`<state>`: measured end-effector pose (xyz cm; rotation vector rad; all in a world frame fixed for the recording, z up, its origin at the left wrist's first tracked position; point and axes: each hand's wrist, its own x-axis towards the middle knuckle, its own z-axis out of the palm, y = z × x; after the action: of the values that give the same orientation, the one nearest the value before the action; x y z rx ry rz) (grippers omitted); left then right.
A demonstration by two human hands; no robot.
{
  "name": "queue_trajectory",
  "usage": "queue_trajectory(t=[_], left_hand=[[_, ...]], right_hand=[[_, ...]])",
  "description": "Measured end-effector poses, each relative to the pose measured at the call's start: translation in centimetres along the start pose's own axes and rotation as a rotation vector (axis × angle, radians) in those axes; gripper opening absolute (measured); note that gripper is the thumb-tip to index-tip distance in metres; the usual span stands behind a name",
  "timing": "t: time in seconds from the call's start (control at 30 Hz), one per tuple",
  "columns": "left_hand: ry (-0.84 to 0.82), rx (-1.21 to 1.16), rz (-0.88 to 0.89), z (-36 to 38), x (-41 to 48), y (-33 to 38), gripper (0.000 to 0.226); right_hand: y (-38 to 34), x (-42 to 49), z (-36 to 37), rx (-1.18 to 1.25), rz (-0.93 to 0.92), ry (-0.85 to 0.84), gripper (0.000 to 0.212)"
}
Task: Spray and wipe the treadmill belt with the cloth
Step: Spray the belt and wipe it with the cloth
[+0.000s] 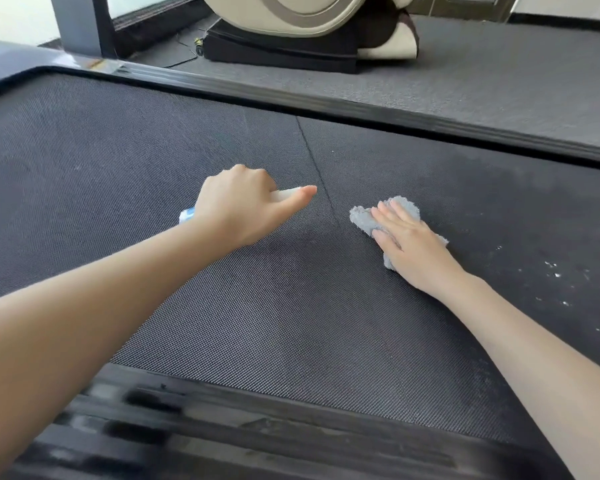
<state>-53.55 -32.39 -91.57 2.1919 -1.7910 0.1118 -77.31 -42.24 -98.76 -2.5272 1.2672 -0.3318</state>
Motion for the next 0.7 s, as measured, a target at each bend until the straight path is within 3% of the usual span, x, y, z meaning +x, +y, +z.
queue_trajectory(t=[0.13,0.23,0.37,0.43,0.57,0.63,0.7], left_hand=[[0.001,-0.024,0.011,-0.6,-0.9,-0.8,0.076],[0.01,-0.04,-0.014,-1.1,-0.8,-1.6,0.075],[0.026,-0.046,-0.008,-1.5,-0.4,-2.9,0.08],[0.025,-0.04,-0.002,-1.6,-0.4,-3.2,0.081],[0.03,-0.061,-0.021,-2.1,-0.9,-3.7,0.077],[0.023,-0.067,-0.027,-2.4,-1.1,-3.7,0.076],[0.017,-0.064,-0.028,-2.6,-1.0,-3.3,0.076]], right_hand=[[-4.0,3.9,1.5,-0.055,-0.055,-0.006,0.049],[-8.0,1.8,3.4,-0.067,-0.326,-0.038,0.052],[-8.3,-3.4,3.2,0.053,-0.55,-0.087,0.053],[-5.8,-1.6,2.3,-0.048,-0.509,-0.06,0.052],[0.5,4.1,-0.1,-0.095,-0.004,-0.029,0.047],[-0.4,4.3,0.2,-0.132,0.019,-0.019,0.048],[-3.8,2.4,1.6,-0.145,-0.226,0.034,0.047]])
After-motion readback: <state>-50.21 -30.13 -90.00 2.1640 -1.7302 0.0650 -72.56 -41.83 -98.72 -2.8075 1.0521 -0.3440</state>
